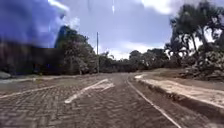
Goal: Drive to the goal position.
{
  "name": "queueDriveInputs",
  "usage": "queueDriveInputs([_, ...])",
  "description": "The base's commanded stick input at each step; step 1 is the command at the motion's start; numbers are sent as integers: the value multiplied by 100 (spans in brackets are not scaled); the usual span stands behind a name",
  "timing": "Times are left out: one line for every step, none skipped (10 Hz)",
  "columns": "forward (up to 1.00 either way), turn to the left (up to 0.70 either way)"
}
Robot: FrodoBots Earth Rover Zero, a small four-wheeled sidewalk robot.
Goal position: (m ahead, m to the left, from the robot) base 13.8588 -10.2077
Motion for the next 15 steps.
queueDriveInputs([100,0])
queueDriveInputs([100,0])
queueDriveInputs([100,0])
queueDriveInputs([100,0])
queueDriveInputs([100,0])
queueDriveInputs([100,0])
queueDriveInputs([100,0])
queueDriveInputs([100,0])
queueDriveInputs([100,0])
queueDriveInputs([100,0])
queueDriveInputs([100,0])
queueDriveInputs([100,0])
queueDriveInputs([100,0])
queueDriveInputs([100,0])
queueDriveInputs([100,0])
